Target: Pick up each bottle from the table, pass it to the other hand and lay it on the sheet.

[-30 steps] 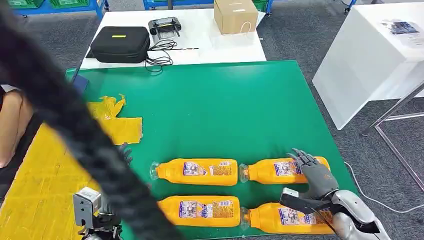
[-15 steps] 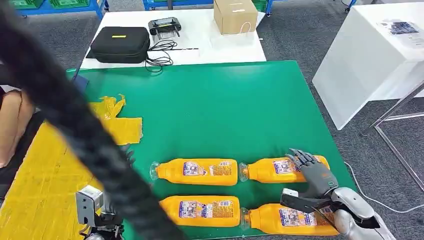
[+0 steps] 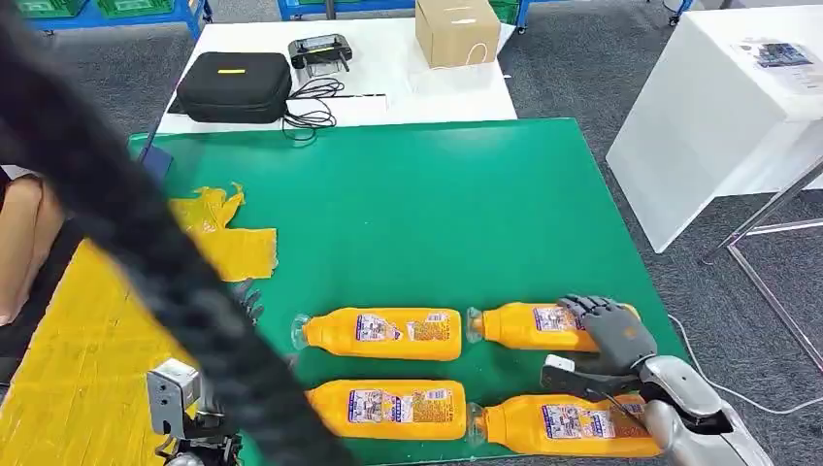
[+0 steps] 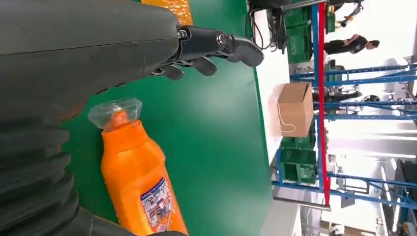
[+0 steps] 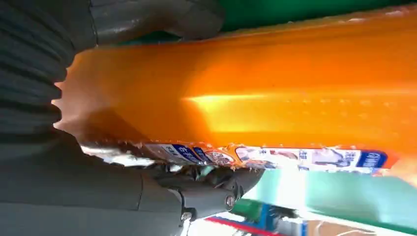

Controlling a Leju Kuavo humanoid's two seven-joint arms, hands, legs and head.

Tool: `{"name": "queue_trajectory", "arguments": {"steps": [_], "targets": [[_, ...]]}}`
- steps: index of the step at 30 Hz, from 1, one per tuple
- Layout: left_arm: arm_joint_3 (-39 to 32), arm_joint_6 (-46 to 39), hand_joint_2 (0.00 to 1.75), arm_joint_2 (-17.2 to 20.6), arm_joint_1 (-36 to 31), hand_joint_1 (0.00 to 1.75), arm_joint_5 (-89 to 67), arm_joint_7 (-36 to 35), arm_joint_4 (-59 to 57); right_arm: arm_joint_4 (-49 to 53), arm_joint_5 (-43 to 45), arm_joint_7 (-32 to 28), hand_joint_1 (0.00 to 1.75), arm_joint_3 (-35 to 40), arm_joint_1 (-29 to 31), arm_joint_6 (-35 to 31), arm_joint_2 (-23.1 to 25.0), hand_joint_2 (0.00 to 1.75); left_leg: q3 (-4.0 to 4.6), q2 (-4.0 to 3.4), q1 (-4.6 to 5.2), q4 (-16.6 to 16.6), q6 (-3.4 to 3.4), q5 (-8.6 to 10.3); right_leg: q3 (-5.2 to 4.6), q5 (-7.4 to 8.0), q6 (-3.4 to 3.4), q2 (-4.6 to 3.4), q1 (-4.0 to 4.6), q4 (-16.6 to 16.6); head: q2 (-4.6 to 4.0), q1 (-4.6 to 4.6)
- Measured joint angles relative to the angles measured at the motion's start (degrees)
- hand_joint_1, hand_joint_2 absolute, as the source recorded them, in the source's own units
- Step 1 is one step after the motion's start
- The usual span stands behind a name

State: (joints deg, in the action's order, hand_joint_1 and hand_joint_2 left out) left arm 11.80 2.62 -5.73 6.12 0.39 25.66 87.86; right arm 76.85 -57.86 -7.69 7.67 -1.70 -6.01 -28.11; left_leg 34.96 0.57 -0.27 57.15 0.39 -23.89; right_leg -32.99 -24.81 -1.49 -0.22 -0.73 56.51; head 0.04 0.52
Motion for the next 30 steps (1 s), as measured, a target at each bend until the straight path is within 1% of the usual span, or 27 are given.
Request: {"name": "queue_trajectory", "arguments": {"steps": [2, 10, 11, 14, 18, 25, 28, 30], "targets": [[-0.04, -0.02, 1.75, -0.15, 0.06, 0.0, 0.04, -0.13, 0.0, -0.65, -2.26, 2.29, 1.59, 0.33, 0.72, -0.41, 0.13, 1.75, -0.01, 0.0, 0.0, 0.0, 0.0, 0.0, 0.01, 0.0, 0.0, 0.0, 0.0, 0.0, 0.0, 0.0], [-0.11, -0.02, 1.75, -0.31, 0.18, 0.0, 0.04, -0.15, 0.0, -1.77, -2.99, 3.12, 1.59, 1.11, 1.7, -0.83, 0.31, 1.75, -0.07, -0.03, 0.01, 0.0, 0.02, -0.01, 0.05, 0.0, 0.0, 0.0, 0.0, 0.0, 0.0, 0.0], [-0.11, -0.02, 1.75, -0.31, 0.19, 0.0, 0.04, -0.15, 0.0, -1.84, -3.01, 3.12, 1.68, 1.18, 1.75, -0.83, 0.31, 1.75, -0.08, -0.03, 0.01, 0.0, 0.02, -0.01, 0.07, 0.01, -0.01, 0.0, 0.0, 0.0, 0.0, 0.0], [-0.11, -0.02, 1.75, -0.31, 0.24, 0.0, 0.04, -0.15, 0.0, -1.97, -3.21, 3.25, 1.73, 1.33, 1.88, -0.85, 0.31, 1.75, -0.12, -0.03, 0.01, 0.0, 0.02, -0.01, 0.1, 0.01, -0.01, 0.0, -0.01, 0.0, 0.0, 0.0], [-0.22, -0.09, 1.75, -0.48, 0.39, 0.0, 0.02, -0.59, 0.02, -3.03, -8.53, 8.27, 1.75, 1.68, 3.25, -1.02, 0.87, 1.75, -0.21, -0.05, 0.01, 0.0, 0.02, -0.01, 0.16, 0.01, -0.01, -0.01, -0.01, 0.0, 0.0, 0.0], [-0.59, 0.09, 1.75, -1.05, 0.69, 0.0, 0.02, -1.35, 0.04, -6.97, -14.71, 13.5, 1.75, 1.62, 6.54, -2.03, 2.62, 1.75, -0.3, -0.03, 0.02, 0.0, 0.08, 0.03, 0.28, 0.01, -0.02, -0.01, -0.02, -0.01, 0.0, 0.0], [-0.81, 0.37, 1.75, -1.25, 0.82, 0.0, 0.04, -1.64, 0.07, -7.85, -16.98, 15.38, 1.75, 1.09, 6.98, -4.31, 3.65, 1.75, -0.3, 0.0, 0.03, 0.0, 0.09, 0.04, 0.33, 0.02, -0.02, 0.01, -0.02, -0.01, 0.0, 0.02], [-0.94, 0.44, 1.75, -1.29, 1.1, 0.0, 0.04, -1.77, 0.15, -7.91, -16.85, 15.99, 1.75, -0.19, 6.91, -10.48, 5.59, 1.75, -0.28, -0.02, 0.03, 0.0, 0.09, 0.04, 0.32, 0.03, -0.03, 0.0, -0.02, 0.0, 0.0, 0.02]]}}
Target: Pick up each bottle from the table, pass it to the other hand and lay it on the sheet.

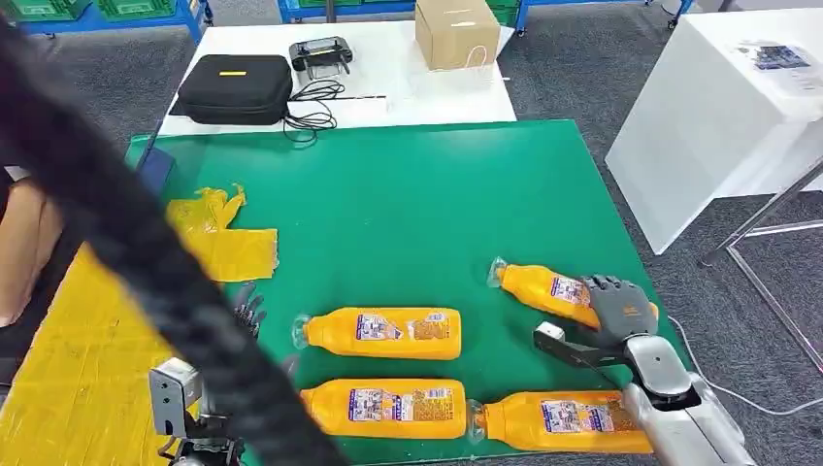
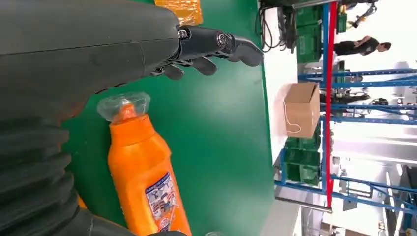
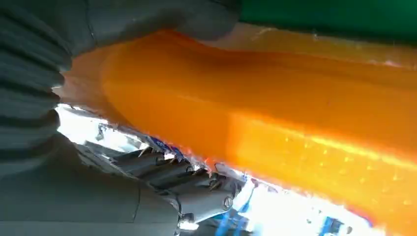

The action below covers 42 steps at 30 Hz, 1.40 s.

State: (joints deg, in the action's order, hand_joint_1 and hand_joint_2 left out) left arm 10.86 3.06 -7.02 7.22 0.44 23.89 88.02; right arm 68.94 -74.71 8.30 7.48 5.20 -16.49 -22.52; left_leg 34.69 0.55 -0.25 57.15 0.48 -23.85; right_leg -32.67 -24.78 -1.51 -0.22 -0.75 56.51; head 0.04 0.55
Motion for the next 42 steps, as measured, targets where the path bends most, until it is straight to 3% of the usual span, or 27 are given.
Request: {"name": "queue_trajectory", "arguments": {"steps": [3, 5, 10, 20, 22, 27, 30, 32, 35, 37, 42], "targets": [[-0.04, 0.0, 1.75, -0.11, 0.54, 0.0, -0.09, -0.11, 0.64, 2.72, 0.51, 1.27, 1.75, -3.89, -0.9, -13.22, 5.4, 1.75, 0.05, -0.01, -0.01, 0.0, -0.01, 0.01, -0.13, 0.01, 0.0, -0.03, 0.0, 0.01, 0.0, -0.05], [-0.02, -0.04, 1.75, -0.15, 0.53, 0.0, -0.09, -0.13, 0.85, 4.94, 0.68, 1.62, 1.75, -5.89, -1.1, -16.83, 8.19, 1.75, 0.05, -0.02, -0.07, 0.0, -0.02, 0.02, -0.15, 0.0, 0.01, -0.01, 0.02, 0.01, 0.0, 0.0], [-0.02, -0.18, 1.75, -0.24, 0.57, 0.0, -0.11, -0.13, 0.9, 7.78, 1.01, 1.62, 1.75, -9.03, -1.75, -18.02, 12.03, 1.75, 0.21, 0.02, -0.05, -0.01, -0.02, 0.01, -0.23, -0.02, 0.01, 0.02, 0.06, 0.02, 0.0, -0.02], [-0.02, -0.31, 1.75, -0.24, 0.56, 0.0, -0.11, -0.13, 0.9, 9.42, 2.14, 0.66, 1.75, -11.11, -2.47, -19.46, 14.5, 1.75, 0.24, 0.03, 0.03, 0.0, 0.0, 0.0, -0.25, -0.02, 0.01, 0.02, -0.03, 0.02, 0.0, -0.02], [0.04, -0.52, 1.75, -0.24, 0.56, 0.0, -0.11, -0.11, 0.9, 10.18, 4.98, -2.73, 1.75, -12.11, -2.71, -21.69, 15.61, 1.75, 0.24, 0.03, 0.02, 0.0, 0.0, 0.01, -0.26, -0.02, 0.01, 0.02, -0.03, 0.02, 0.0, 0.0], [0.83, -1.07, 1.75, -0.17, 0.41, 0.0, 0.52, 0.17, 0.83, 16.32, 28.01, -24.38, 1.75, -16.07, -4.15, -23.07, 22.58, 1.75, 0.23, 0.0, -0.04, -0.01, -0.01, 0.01, -0.31, -0.03, 0.02, 0.01, 0.0, 0.02, 0.0, -0.04], [1.66, -1.49, 1.75, -0.02, 0.2, 0.0, 0.61, 0.28, 0.83, 19.46, 35.59, -27.91, 1.75, -16.11, -5.04, -23.12, 25.56, 1.75, 0.25, 0.0, -0.05, -0.03, -0.02, 0.0, -0.31, -0.04, 0.03, 0.02, 0.06, 0.03, 0.0, -0.02], [1.97, -1.55, 1.75, 0.15, -0.04, 0.0, 0.61, 0.28, 0.85, 20.81, 40.5, -28.06, 1.75, -15.3, -5.36, -20.24, 26.5, 1.75, 0.31, 0.02, -0.05, -0.05, -0.02, 0.0, -0.3, -0.04, 0.03, 0.02, 0.07, 0.04, 0.0, -0.02], [2.62, -0.39, 1.75, 0.68, -1.27, 0.0, 0.55, 0.15, 0.85, 21.0, 56.93, -27.63, 1.75, -9.13, -5.02, -0.95, 26.48, 1.75, 0.29, -0.07, -0.04, -0.06, -0.02, 0.0, -0.34, -0.01, 0.03, -0.03, 0.07, 0.04, 0.0, 0.04], [3.48, 0.42, 1.75, 1.05, -2.85, 0.0, -0.22, -0.2, 0.83, 19.97, 58.13, -27.69, 1.75, -3.8, -4.42, 9.47, 27.22, 1.75, 0.29, -0.11, -0.04, -0.04, -0.02, 0.04, -0.42, 0.03, 0.02, -0.08, 0.06, 0.04, 0.0, -0.02], [5.44, 1.22, 1.75, 1.75, -5.45, 0.0, -1.99, -0.94, 0.85, 17.38, 58.76, -27.76, 1.75, 5.41, -2.51, 8.4, 28.58, 1.75, 0.38, 0.3, -0.07, -0.03, -0.03, 0.24, -0.36, 0.01, 0.0, 0.22, 0.09, 0.06, 0.0, 0.02]]}}
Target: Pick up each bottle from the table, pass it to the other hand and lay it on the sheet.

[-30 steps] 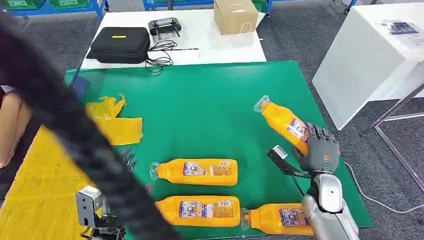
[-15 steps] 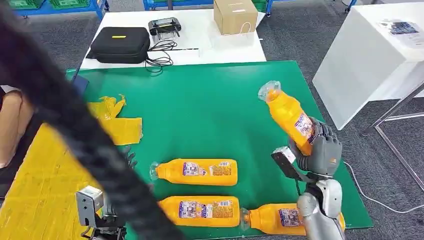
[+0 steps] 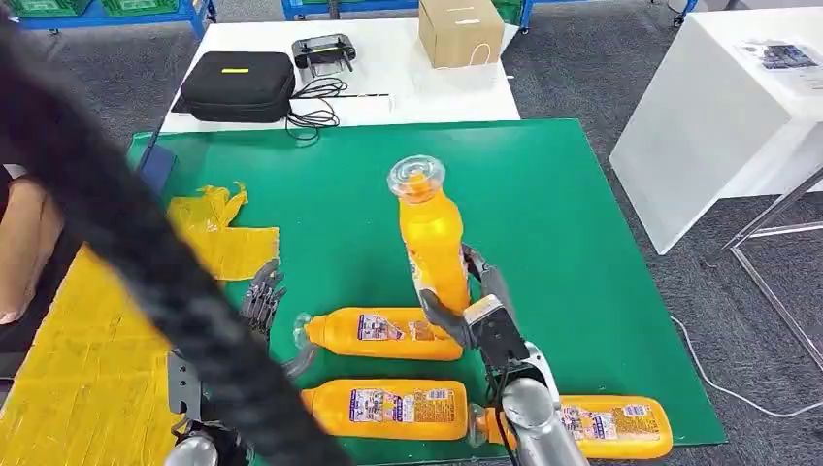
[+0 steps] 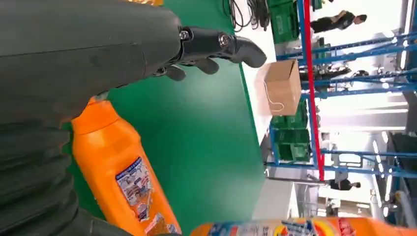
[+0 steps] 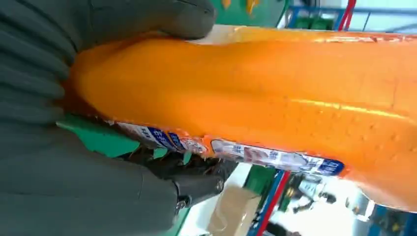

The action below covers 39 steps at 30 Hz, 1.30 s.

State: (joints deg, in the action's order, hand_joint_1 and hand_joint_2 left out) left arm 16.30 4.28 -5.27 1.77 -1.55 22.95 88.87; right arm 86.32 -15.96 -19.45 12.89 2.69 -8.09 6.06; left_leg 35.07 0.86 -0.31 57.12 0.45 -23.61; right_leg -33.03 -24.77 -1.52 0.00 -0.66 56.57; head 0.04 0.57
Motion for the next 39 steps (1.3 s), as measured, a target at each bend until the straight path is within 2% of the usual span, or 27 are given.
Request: {"name": "queue_trajectory", "arguments": {"steps": [6, 13, 27, 39], "targets": [[2.1, -0.37, 1.75, 0.61, -2.18, 0.0, -1.16, -0.17, 0.07, -1.88, 0.37, 0.02, 1.75, 6.12, 0.75, 0.04, 0.19, 1.75, 0.09, 0.03, 0.04, 0.01, 0.01, -0.02, -0.06, 0.0, -0.01, 0.02, -0.05, -0.01, 0.0, -0.02], [4.18, -3.34, 1.75, 1.1, -3.58, 0.0, -4.92, 0.02, 0.55, -3.54, -0.5, -0.02, 1.75, 9.71, 0.68, -0.28, 0.28, 1.75, 0.12, 0.0, 0.04, 0.01, 0.01, -0.02, -0.11, 0.0, -0.01, 0.0, -0.05, -0.01, 0.0, -0.02], [5.03, -3.37, 1.75, 1.75, -5.12, 0.0, -3.43, -0.15, 0.46, -6.32, -4.48, -0.29, 1.75, 14.69, 0.75, -0.79, 0.28, 1.75, 0.13, -0.01, 0.03, 0.0, 0.01, -0.02, -0.11, 0.0, -0.01, -0.01, -0.04, -0.01, 0.0, -0.02], [5.03, -2.36, 1.75, 1.95, -5.28, 0.0, -1.81, -0.35, 0.2, -7.7, -5.53, -1.01, 1.75, 15.77, 1.02, -0.68, 0.26, 1.75, 0.12, -0.01, 0.03, 0.01, 0.01, -0.02, -0.12, 0.0, -0.01, -0.01, -0.05, -0.01, 0.0, -0.02]]}}
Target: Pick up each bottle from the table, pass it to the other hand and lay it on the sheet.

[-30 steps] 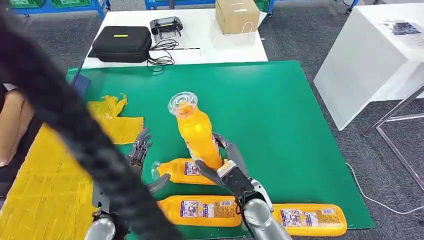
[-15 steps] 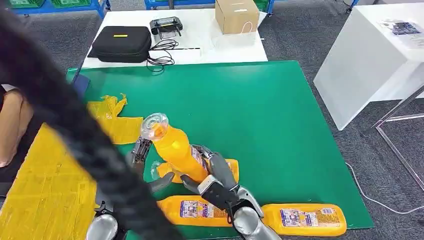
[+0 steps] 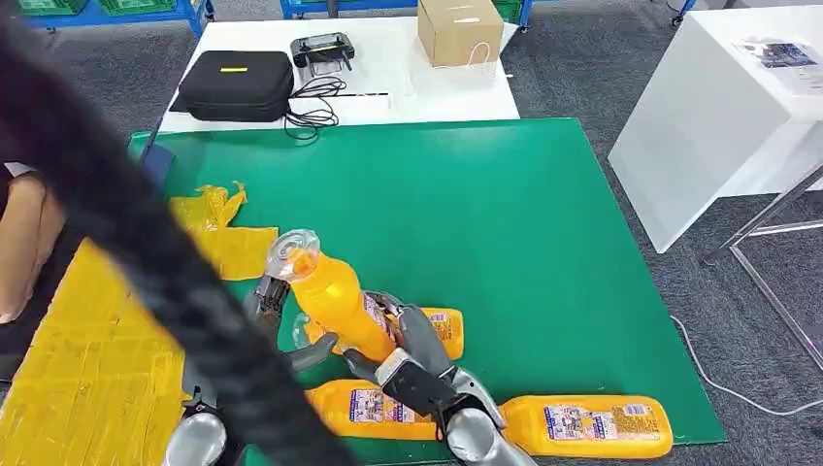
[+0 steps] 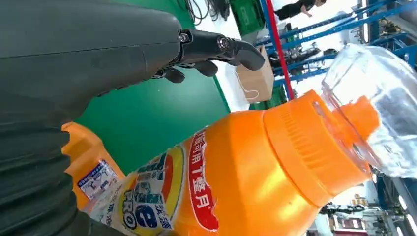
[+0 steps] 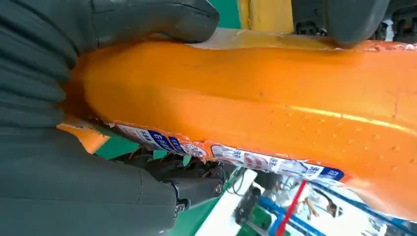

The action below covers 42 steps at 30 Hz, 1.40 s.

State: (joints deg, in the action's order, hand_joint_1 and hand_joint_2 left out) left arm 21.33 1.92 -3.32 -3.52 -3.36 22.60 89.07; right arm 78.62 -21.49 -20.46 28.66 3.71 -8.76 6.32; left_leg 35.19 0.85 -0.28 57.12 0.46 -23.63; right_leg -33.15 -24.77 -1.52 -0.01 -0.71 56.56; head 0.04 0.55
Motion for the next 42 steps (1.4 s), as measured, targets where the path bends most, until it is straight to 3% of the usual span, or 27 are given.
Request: {"name": "queue_trajectory", "arguments": {"steps": [25, 26, 27, 42], "targets": [[1.16, 5.33, 1.75, 0.0, -1.97, 0.0, 7.63, -0.11, -1.79, -2.01, -2.84, -0.83, 1.75, 3.98, 4.3, -4.15, 0.7, 1.75, 0.0, -0.01, 0.0, 0.0, 0.0, 0.01, 0.0, 0.0, 0.0, -0.01, 0.0, 0.0, 0.0, 0.0], [1.2, 5.35, 1.75, 0.0, -2.03, 0.63, 7.82, -0.09, -1.79, -2.1, -2.86, -0.85, 1.75, 4.15, 4.45, -4.17, 0.72, 1.75, 0.0, -0.01, 0.0, 0.0, 0.0, 0.01, 0.0, 0.0, 0.0, -0.01, 0.0, 0.0, 0.0, 0.0], [1.22, 5.35, 1.75, 0.0, -2.09, 1.71, 7.91, -0.07, -1.79, -2.23, -2.95, -0.85, 1.75, 4.28, 4.54, -4.22, 0.81, 1.75, 0.0, -0.01, 0.0, 0.0, 0.0, 0.01, 0.0, 0.0, 0.0, -0.01, 0.0, 0.0, 0.0, 0.0], [1.42, 3.54, 1.75, -0.13, -2.24, 1.75, 12.0, 1.6, -1.57, -4.46, -2.97, -0.61, 1.75, 5.99, 6.17, -5.38, 1.46, 1.75, -0.01, -0.01, 0.0, 0.0, 0.0, 0.01, -0.01, 0.0, 0.0, -0.01, 0.0, 0.0, 0.0, 0.0]]}}
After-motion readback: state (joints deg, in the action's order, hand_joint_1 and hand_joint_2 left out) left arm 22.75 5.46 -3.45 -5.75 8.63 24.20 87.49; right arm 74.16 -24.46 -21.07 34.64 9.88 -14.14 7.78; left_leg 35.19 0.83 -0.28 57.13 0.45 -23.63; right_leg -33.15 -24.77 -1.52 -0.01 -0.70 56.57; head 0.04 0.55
